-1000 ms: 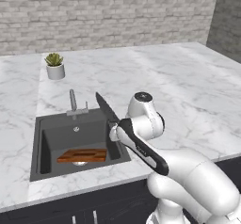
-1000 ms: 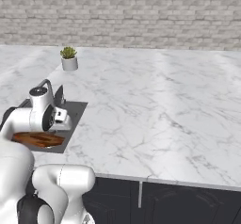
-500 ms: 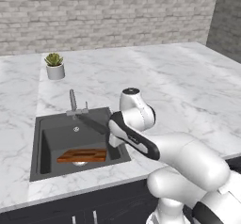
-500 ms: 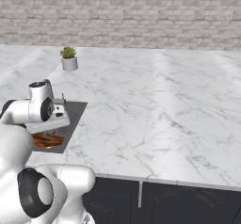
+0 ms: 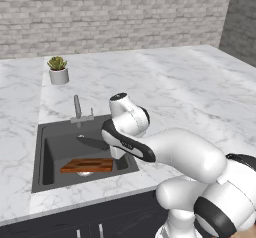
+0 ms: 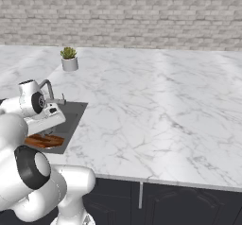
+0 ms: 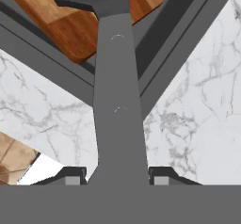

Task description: Move the cutting board and knife to the sink. Then move spray from the cabinet to the counter.

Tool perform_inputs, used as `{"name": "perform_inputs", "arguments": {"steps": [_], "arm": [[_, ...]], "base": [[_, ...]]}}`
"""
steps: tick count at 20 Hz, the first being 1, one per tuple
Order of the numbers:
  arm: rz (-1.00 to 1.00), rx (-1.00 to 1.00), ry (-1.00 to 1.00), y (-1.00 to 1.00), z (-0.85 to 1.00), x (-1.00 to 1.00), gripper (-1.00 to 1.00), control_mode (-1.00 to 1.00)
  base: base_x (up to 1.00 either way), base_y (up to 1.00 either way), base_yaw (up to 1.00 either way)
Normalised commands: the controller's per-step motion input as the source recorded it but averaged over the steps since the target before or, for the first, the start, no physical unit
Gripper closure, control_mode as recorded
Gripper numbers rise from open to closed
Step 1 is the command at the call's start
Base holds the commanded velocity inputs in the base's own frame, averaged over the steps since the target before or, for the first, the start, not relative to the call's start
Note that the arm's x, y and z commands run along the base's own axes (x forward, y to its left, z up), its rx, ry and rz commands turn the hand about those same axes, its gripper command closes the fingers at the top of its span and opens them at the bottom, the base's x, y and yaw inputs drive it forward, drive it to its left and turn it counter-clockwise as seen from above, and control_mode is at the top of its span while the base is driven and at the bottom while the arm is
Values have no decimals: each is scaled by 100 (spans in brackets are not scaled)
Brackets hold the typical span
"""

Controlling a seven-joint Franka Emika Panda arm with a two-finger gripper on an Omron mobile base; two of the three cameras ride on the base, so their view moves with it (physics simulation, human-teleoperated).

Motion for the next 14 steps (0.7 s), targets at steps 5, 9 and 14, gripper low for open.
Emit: {"name": "perform_inputs", "arguments": {"steps": [5, 9, 14], "arm": [[2, -20, 8, 13, -24, 0, 100, -100], [4, -7, 2, 8, -7, 5, 100, -100], [5, -1, 0, 13, 0, 17, 100, -100]], "base": [[0, 0, 0], [0, 0, 0], [0, 0, 0]]}}
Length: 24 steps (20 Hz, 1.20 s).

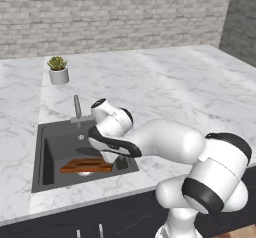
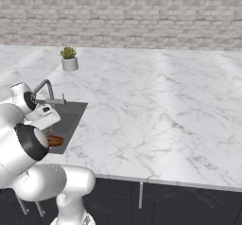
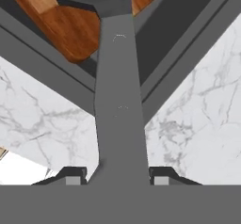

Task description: Move the cutting board and knife to the sink. Then move spray from the cabinet to the counter.

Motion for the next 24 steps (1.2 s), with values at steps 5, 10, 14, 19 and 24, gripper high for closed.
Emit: {"name": "perform_inputs", "arguments": {"steps": [5, 10, 14, 19, 24], "arm": [[4, 0, 0, 16, -3, 23, 100, -100], [3, 3, 0, 11, -29, 22, 100, -100], [3, 8, 0, 10, -28, 25, 100, -100], [2, 9, -1, 12, -26, 19, 100, -100], [2, 9, -5, 9, -24, 2, 100, -100]], "base": [[0, 0, 0], [0, 0, 0], [0, 0, 0], [0, 0, 0], [0, 0, 0]]}}
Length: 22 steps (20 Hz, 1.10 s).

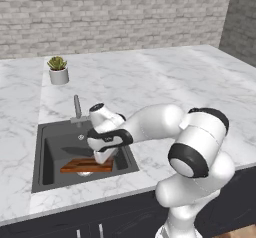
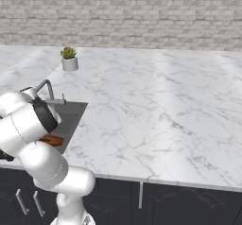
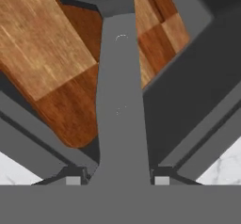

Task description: Move the cutting board and knife to the sink. Then move spray from the cabinet to the counter.

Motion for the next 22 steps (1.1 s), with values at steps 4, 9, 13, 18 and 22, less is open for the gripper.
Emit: {"name": "perform_inputs", "arguments": {"steps": [4, 9, 13, 18, 22], "arm": [[3, 10, -4, 5, -34, 0, 100, -100], [2, 6, -3, 4, -36, 0, 100, -100], [0, 0, -7, 1, -17, 0, 100, -100], [0, 0, -4, 0, -5, 18, 100, -100], [0, 0, 0, 3, -1, 30, 100, -100]], "base": [[0, 0, 0], [0, 0, 0], [0, 0, 0], [0, 0, 0], [0, 0, 0]]}}
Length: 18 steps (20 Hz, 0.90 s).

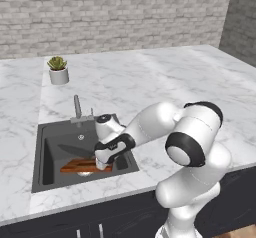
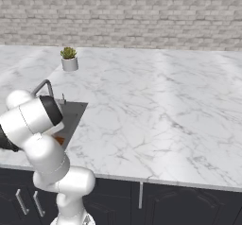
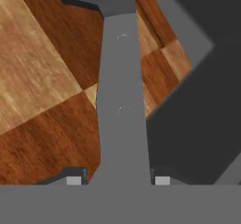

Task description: Move the cutting board and knife to the sink. Then move spray from the cabinet to the counter.

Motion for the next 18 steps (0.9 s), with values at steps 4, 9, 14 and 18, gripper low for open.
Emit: {"name": "perform_inputs", "arguments": {"steps": [4, 9, 14, 18], "arm": [[0, 0, 0, 0, 0, 9, -100, -100], [0, 0, -1, 0, 3, 0, -100, -100], [0, 6, -17, 0, 73, -6, -100, -100], [0, 9, -22, 0, 100, -19, -100, -100]], "base": [[0, 0, 0], [0, 0, 0], [0, 0, 0], [0, 0, 0]]}}
